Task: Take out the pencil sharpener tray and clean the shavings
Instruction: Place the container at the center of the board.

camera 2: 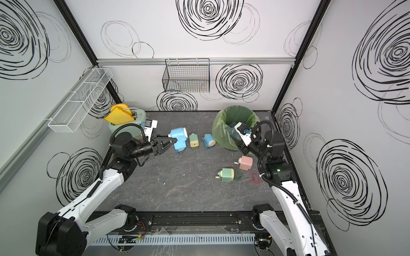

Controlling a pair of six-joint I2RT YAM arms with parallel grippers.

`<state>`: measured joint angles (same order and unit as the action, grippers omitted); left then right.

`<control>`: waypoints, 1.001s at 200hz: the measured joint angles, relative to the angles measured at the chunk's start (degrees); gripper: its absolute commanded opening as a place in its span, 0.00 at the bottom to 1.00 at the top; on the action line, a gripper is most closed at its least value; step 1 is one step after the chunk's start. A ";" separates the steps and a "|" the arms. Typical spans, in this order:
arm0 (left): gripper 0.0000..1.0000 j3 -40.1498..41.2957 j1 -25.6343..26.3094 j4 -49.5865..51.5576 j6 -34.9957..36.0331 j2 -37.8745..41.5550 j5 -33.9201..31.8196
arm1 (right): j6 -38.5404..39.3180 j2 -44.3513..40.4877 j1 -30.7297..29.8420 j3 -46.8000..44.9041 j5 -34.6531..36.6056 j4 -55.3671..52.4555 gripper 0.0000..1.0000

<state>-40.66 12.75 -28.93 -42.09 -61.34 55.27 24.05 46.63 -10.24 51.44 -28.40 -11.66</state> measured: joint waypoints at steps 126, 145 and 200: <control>0.29 1.22 6.58 -17.38 -3.13 2.45 10.25 | -27.34 -5.38 -0.20 -8.20 -40.72 10.40 0.32; 0.30 -0.59 9.75 -6.40 6.62 4.55 8.81 | -29.16 -6.12 -0.96 -9.09 -42.42 10.62 0.32; 0.29 -1.77 15.41 2.14 17.77 8.44 2.45 | -32.48 -10.71 -4.66 -15.54 -43.69 12.33 0.32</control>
<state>-42.44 28.16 -26.79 -24.32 -52.90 57.71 -8.43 35.92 -14.90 35.90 -72.10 0.67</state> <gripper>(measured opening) 0.598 0.558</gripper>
